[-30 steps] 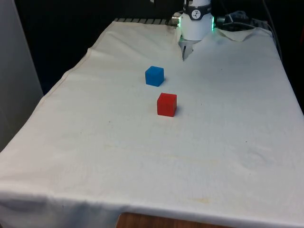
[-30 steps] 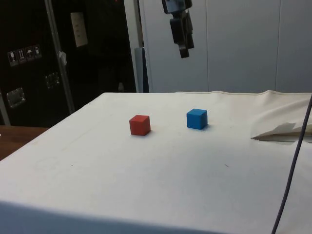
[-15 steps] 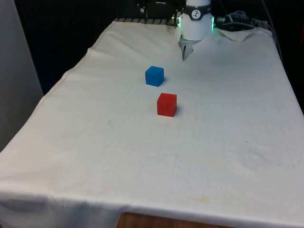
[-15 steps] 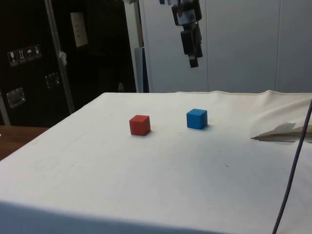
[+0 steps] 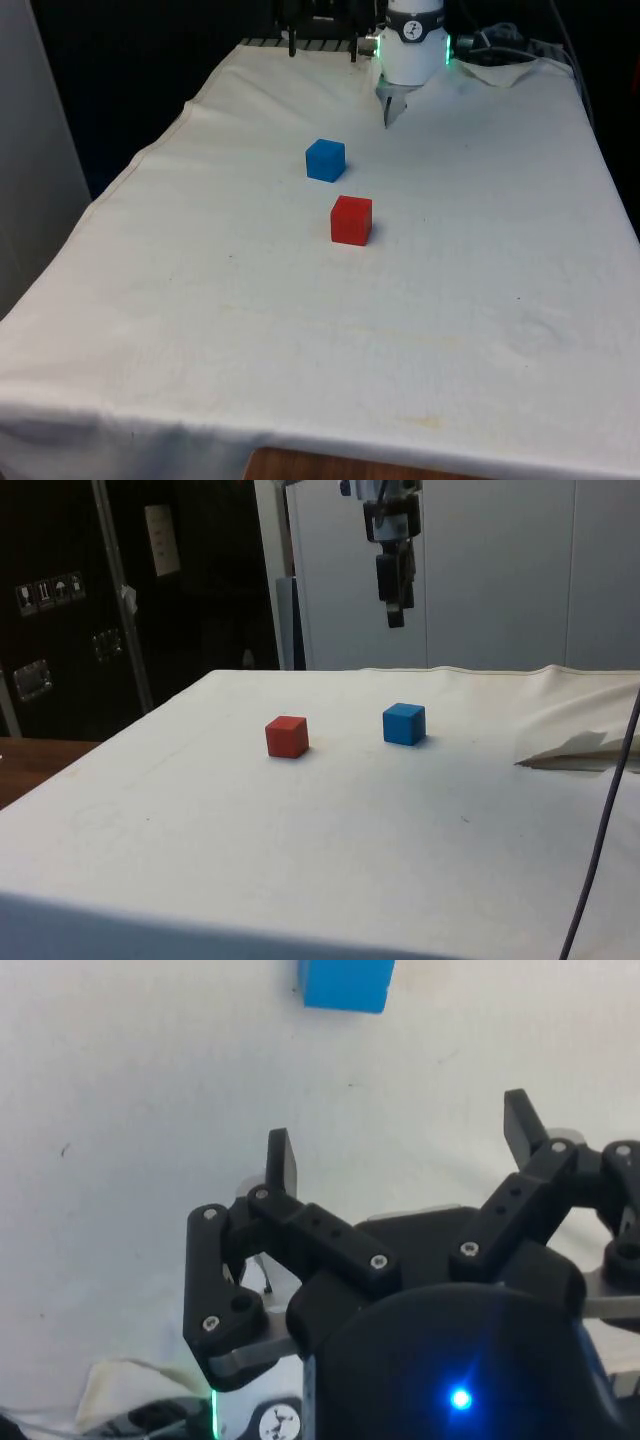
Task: Stack the two cubes.
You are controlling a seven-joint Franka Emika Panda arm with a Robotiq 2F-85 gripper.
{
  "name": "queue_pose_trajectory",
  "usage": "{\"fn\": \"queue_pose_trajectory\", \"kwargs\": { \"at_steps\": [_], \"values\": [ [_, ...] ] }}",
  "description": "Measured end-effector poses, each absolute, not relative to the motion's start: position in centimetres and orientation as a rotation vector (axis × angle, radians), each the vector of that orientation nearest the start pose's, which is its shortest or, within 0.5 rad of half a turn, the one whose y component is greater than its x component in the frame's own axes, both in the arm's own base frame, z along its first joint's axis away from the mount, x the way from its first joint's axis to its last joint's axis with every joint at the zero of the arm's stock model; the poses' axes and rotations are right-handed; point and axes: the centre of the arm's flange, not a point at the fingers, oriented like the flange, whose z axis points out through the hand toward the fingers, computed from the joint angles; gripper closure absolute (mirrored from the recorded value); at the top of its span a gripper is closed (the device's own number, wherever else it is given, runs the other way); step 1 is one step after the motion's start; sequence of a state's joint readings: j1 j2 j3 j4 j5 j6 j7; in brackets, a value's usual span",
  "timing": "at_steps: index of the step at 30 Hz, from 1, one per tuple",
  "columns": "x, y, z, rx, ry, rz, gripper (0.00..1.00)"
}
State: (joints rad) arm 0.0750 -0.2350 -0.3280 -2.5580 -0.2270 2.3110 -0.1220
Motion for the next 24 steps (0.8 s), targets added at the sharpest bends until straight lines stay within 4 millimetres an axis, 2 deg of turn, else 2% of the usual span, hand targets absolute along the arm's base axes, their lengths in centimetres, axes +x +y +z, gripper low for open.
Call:
{"fn": "queue_pose_trajectory", "kwargs": {
  "at_steps": [17, 24],
  "values": [
    [39.5, -12.4, 31.1, -3.203, -0.013, -0.096, 0.0],
    [39.4, -12.5, 29.6, -3.202, 0.033, -0.115, 0.0]
  ]
}}
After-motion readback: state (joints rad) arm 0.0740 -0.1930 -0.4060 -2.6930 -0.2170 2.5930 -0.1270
